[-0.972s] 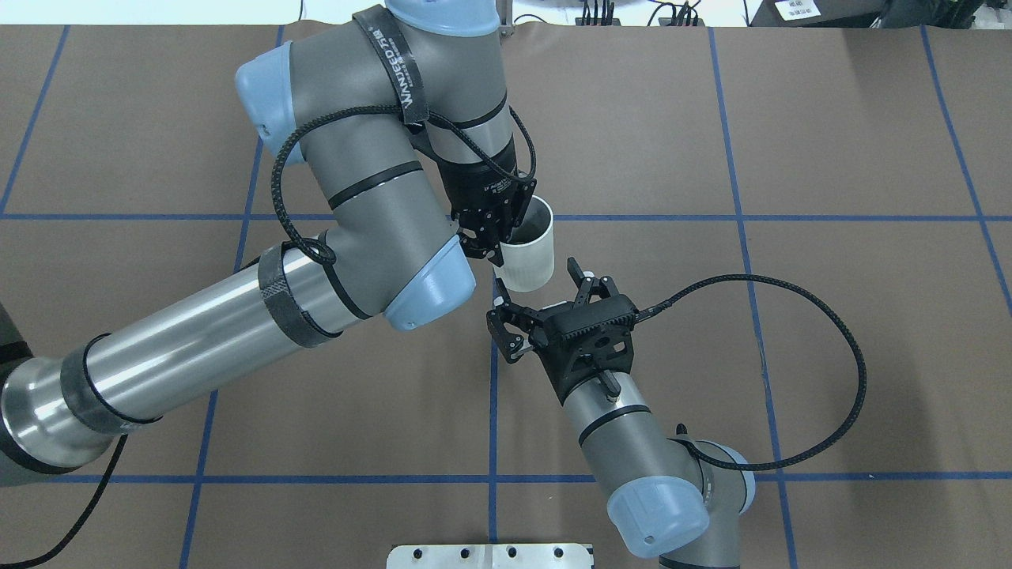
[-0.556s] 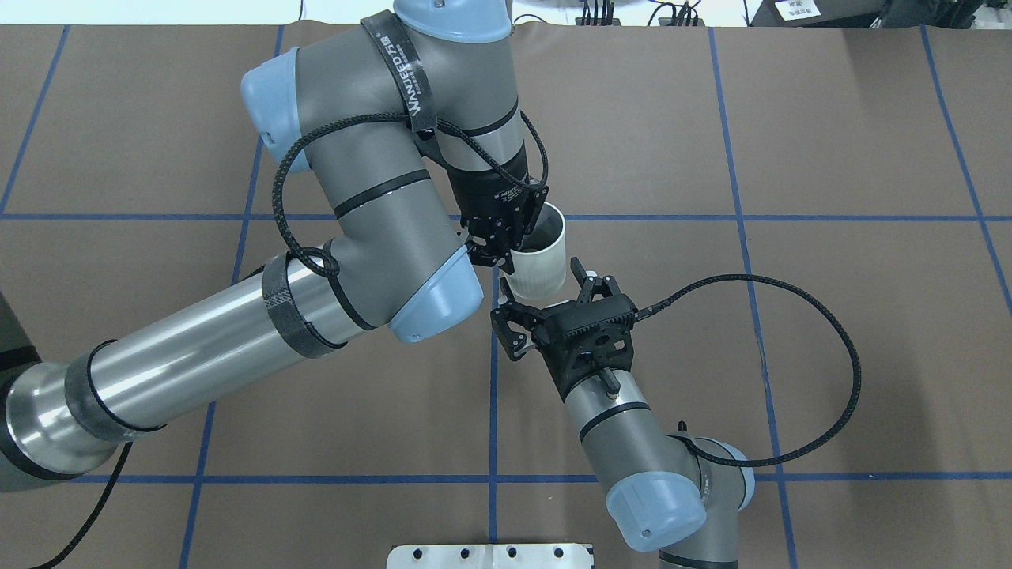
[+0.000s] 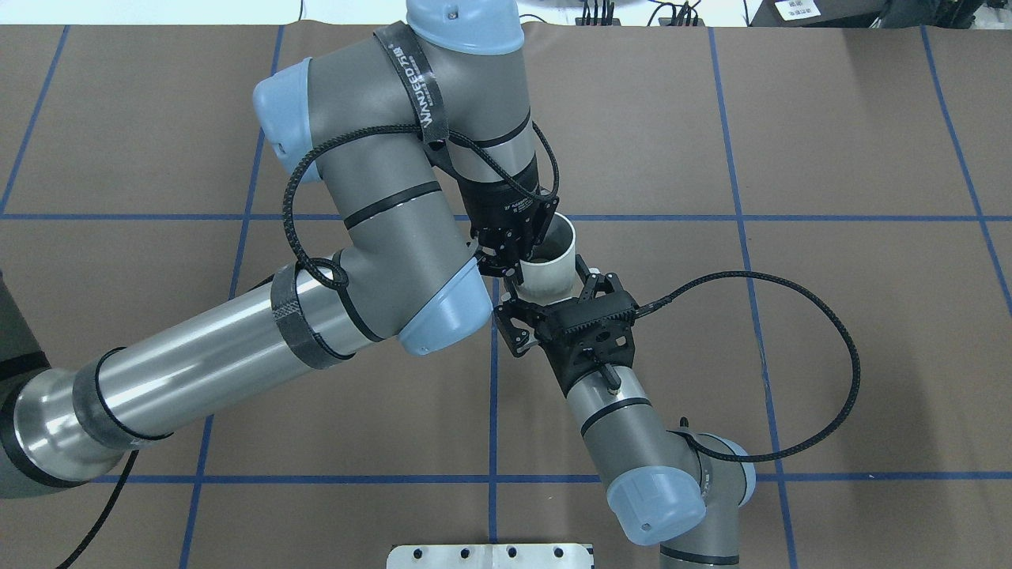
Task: Left arm hands cup to right arm to dump lemon
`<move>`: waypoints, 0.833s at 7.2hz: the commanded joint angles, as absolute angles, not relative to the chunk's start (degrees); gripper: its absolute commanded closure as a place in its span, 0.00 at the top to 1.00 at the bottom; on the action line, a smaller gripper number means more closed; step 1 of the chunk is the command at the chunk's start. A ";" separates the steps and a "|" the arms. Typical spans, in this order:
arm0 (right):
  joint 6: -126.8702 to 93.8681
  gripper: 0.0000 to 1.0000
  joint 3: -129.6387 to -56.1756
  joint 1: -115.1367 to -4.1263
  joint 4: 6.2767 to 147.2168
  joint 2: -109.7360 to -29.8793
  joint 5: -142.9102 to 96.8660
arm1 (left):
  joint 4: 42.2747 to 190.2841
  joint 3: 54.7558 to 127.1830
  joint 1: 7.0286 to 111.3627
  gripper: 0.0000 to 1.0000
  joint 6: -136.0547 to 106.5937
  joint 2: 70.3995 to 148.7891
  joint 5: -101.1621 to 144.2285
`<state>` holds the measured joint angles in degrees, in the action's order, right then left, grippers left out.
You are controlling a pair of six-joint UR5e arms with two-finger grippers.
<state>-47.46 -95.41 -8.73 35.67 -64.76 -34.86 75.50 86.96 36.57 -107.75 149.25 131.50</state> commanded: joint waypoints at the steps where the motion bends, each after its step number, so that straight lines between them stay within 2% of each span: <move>1: -47.46 1.00 -95.36 -8.79 35.68 -64.77 -34.98 | 75.50 86.92 36.39 0.00 -107.75 149.76 131.57; 2: -47.46 1.00 -95.19 -8.88 35.68 -64.78 -34.98 | 75.59 86.92 36.39 0.00 -108.54 149.77 131.57; 3: -47.46 0.91 -94.84 -8.96 35.68 -64.69 -34.98 | 75.59 86.92 36.30 0.00 -108.63 149.77 131.57; 4: -47.37 0.58 -94.75 -9.05 35.60 -64.77 -35.24 | 75.67 87.01 36.30 0.38 -108.55 149.85 131.57; 5: -47.37 0.35 -94.75 -9.05 35.60 -64.78 -35.24 | 75.59 87.10 36.39 0.99 -108.54 150.55 131.49; 6: -47.37 0.26 -94.75 -9.05 35.51 -64.78 -35.24 | 75.50 88.93 37.43 1.00 -108.54 150.82 131.57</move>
<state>-47.39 -94.78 -9.04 35.59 -64.76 -35.21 75.58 87.47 36.59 -108.54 150.38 131.53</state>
